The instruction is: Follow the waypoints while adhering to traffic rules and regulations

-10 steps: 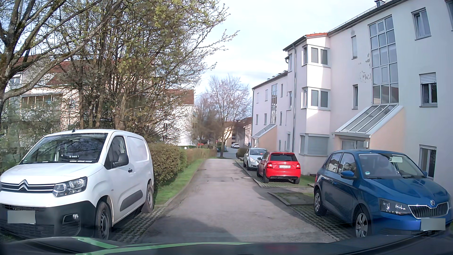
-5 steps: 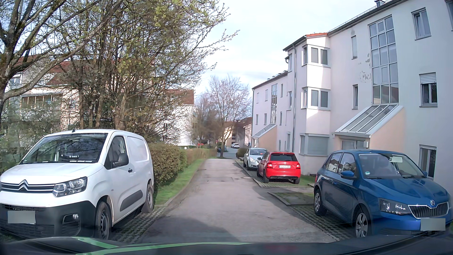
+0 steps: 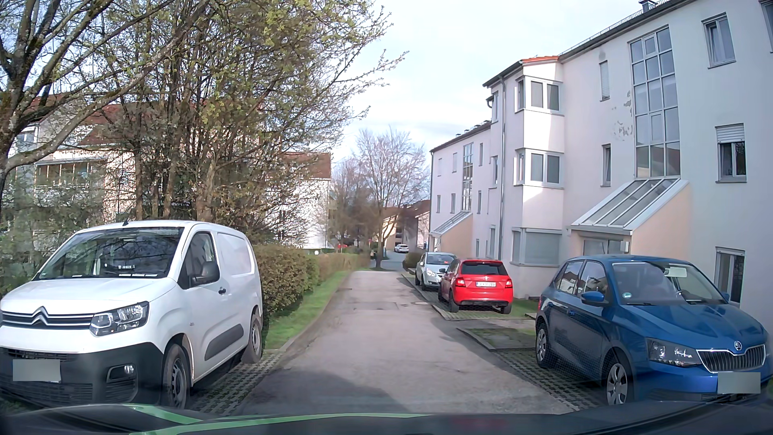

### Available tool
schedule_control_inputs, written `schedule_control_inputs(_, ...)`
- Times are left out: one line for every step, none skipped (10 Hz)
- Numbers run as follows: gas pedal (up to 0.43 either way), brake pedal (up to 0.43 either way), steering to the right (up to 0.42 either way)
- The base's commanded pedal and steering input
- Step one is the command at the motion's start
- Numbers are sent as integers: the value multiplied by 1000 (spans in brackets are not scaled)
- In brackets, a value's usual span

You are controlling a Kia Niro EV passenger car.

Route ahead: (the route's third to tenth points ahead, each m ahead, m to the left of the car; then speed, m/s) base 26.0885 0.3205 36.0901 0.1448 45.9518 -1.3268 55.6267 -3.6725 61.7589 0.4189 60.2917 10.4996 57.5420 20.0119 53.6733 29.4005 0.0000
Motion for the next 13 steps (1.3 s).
schedule_control_inputs(0,561,6)
schedule_control_inputs(0,561,6)
schedule_control_inputs(0,561,6)
schedule_control_inputs(0,561,6)
schedule_control_inputs(0,561,6)
schedule_control_inputs(0,561,6)
schedule_control_inputs(0,561,6)
schedule_control_inputs(0,561,6)
schedule_control_inputs(0,561,6)
schedule_control_inputs(0,561,6)
schedule_control_inputs(0,555,6)
schedule_control_inputs(0,561,6)
schedule_control_inputs(0,561,6)
